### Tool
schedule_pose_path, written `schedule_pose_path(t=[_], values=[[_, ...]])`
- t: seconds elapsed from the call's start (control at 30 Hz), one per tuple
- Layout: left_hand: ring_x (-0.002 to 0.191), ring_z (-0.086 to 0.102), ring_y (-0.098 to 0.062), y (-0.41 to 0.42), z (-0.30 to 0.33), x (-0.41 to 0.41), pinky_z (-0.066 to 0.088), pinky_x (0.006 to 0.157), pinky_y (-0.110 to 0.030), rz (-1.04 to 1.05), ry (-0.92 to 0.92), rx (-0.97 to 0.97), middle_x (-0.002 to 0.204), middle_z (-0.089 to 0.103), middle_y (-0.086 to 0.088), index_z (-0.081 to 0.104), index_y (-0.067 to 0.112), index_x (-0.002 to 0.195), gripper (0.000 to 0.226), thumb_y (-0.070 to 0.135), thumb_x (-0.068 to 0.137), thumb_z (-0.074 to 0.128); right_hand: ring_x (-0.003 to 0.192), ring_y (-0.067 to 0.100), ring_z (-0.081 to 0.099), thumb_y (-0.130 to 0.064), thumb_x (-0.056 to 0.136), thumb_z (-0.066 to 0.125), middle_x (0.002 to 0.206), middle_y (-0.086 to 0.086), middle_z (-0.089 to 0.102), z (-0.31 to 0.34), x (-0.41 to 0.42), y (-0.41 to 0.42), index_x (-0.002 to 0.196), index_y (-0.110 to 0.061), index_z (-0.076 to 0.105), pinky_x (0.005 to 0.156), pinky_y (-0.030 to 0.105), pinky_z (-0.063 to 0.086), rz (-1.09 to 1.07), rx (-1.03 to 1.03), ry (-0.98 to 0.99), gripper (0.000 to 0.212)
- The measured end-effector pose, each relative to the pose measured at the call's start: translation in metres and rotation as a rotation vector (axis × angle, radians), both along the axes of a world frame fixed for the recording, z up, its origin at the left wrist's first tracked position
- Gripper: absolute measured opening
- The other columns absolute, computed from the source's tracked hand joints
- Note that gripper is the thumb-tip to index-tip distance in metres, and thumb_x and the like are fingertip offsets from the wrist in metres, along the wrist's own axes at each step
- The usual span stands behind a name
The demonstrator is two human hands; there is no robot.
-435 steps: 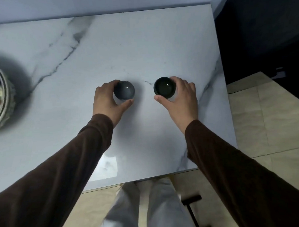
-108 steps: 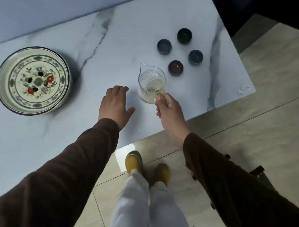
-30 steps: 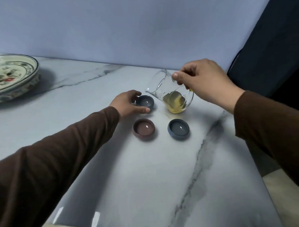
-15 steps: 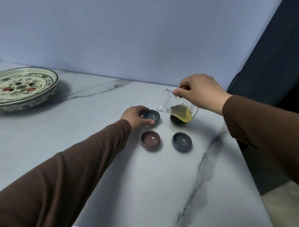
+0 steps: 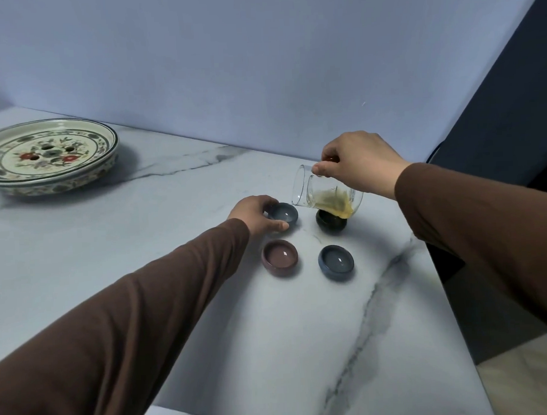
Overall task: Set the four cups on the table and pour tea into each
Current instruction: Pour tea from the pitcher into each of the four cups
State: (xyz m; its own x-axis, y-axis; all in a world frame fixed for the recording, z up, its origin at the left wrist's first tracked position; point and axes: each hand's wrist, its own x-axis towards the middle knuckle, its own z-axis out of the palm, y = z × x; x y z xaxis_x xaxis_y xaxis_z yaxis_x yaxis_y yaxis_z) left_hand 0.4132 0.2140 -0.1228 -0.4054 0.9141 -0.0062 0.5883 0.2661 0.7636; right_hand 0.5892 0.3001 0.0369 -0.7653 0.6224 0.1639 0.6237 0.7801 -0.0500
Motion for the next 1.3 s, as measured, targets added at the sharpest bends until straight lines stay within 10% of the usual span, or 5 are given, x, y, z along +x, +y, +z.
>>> schedule_pose_path(t=[1.3], values=[[0.109,0.059,-0.017,0.002,0.003,-0.001,0.044,0.093,-0.025,-0.003,0.046,-0.038,0.122,0.065,0.001,0.062,0.024,0.125,0.064,0.041,0.067,0.082,0.073,0.027,0.057,-0.048,0.09,0.062,0.066,0.001,0.06,0.018,-0.025,-0.005,0.074,-0.016,0.067,0.059,0.03,0.033,0.092,0.15,-0.098,0.035]])
